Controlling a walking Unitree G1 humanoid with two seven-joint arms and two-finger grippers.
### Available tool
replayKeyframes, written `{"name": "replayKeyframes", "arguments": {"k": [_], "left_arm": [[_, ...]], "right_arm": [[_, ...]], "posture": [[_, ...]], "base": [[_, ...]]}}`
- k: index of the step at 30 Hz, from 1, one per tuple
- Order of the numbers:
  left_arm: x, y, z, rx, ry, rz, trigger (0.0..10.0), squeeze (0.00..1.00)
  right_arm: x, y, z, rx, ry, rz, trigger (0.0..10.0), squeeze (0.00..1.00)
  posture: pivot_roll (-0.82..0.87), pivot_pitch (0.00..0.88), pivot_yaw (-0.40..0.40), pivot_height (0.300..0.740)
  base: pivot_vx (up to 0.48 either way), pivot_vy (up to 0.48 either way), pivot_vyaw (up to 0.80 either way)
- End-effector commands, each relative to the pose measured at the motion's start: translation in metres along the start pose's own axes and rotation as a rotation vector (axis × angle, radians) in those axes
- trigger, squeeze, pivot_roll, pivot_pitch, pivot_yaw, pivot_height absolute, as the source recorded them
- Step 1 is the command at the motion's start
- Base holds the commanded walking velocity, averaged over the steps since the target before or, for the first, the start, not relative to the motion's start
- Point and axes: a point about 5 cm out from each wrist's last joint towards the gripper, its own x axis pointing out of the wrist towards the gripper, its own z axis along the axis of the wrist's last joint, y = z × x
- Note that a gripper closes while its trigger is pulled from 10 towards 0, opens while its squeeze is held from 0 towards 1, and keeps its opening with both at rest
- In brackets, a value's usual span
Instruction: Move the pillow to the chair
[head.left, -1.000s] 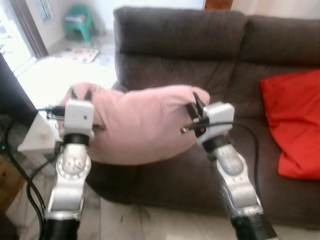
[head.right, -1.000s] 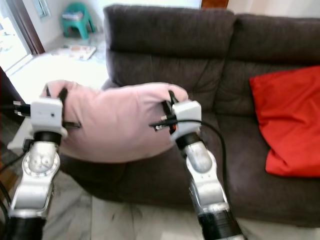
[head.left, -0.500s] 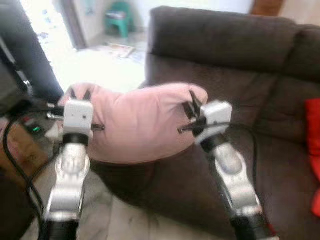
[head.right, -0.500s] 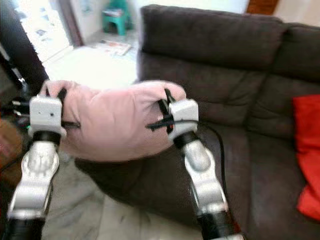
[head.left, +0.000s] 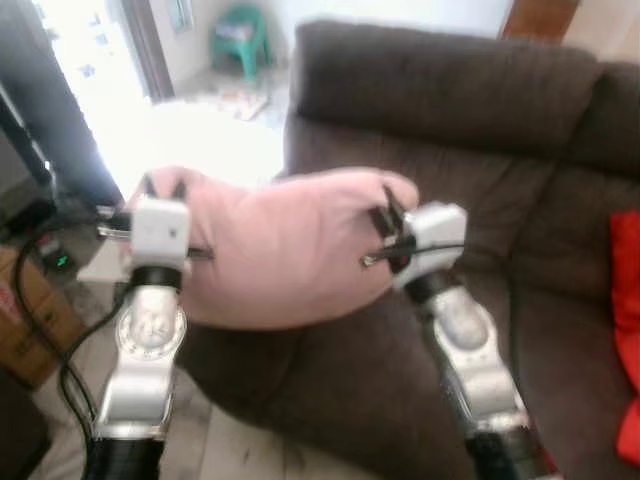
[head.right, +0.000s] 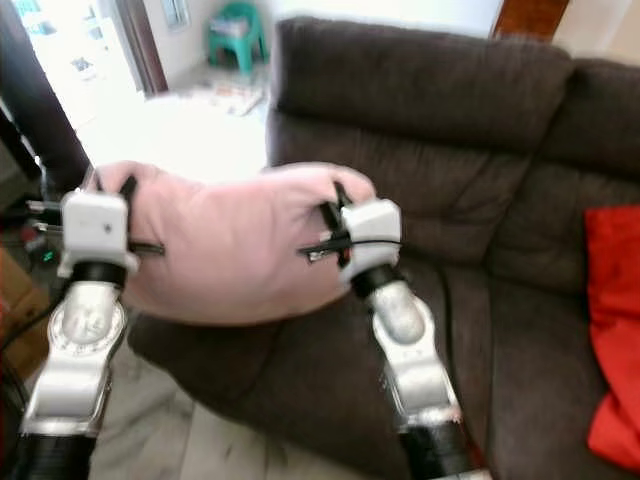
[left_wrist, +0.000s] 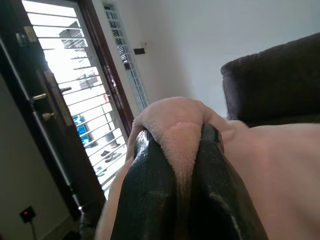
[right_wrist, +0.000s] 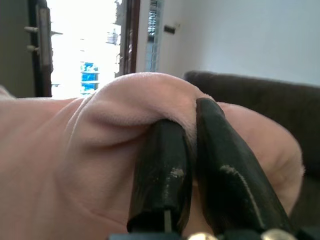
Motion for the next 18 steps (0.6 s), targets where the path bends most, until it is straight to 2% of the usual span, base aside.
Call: {"name": "replayKeyframes", "arguments": {"k": [1,8,14,15,16,17,18], "left_arm": [[0.004,0.003,0.012,0.002,-0.061,-0.001,10.0,0.0],[0.004,0.001,0.012,-0.002,-0.062,-0.005,10.0,0.0],[0.003,-0.006,0.007,-0.016,-0.027,-0.062,10.0,0.0],[0.002,-0.007,0.006,-0.023,-0.023,-0.07,10.0,0.0],[0.002,-0.012,0.002,-0.082,0.016,-0.107,10.0,0.0],[0.002,-0.012,0.002,-0.082,0.016,-0.107,10.0,0.0],[0.001,-0.016,-0.001,-0.121,0.039,-0.138,10.0,0.0]], "right_arm": [[0.01,0.014,0.019,0.008,-0.091,0.056,10.0,0.0],[0.009,0.013,0.019,0.008,-0.089,0.056,10.0,0.0],[0.01,0.013,0.018,0.002,-0.083,0.057,10.0,0.0],[0.01,0.013,0.018,0.003,-0.082,0.057,10.0,0.0],[0.012,0.012,0.017,-0.005,-0.072,0.058,10.0,0.0],[0.012,0.012,0.017,-0.005,-0.072,0.058,10.0,0.0],[0.012,0.012,0.016,-0.008,-0.066,0.059,10.0,0.0]], "posture": [[0.06,0.03,-0.026,0.74],[0.06,0.027,-0.027,0.74],[0.06,0.023,-0.028,0.74],[0.06,0.023,-0.028,0.74],[0.06,0.023,-0.028,0.74],[0.06,0.023,-0.028,0.74],[0.06,0.023,-0.028,0.74]], "base": [[0.281,0.0,0.0],[0.278,0.0,0.0],[0.277,0.0,0.0],[0.277,0.0,0.0],[0.0,0.0,0.0],[0.0,0.0,0.0],[0.0,0.0,0.0]]}}
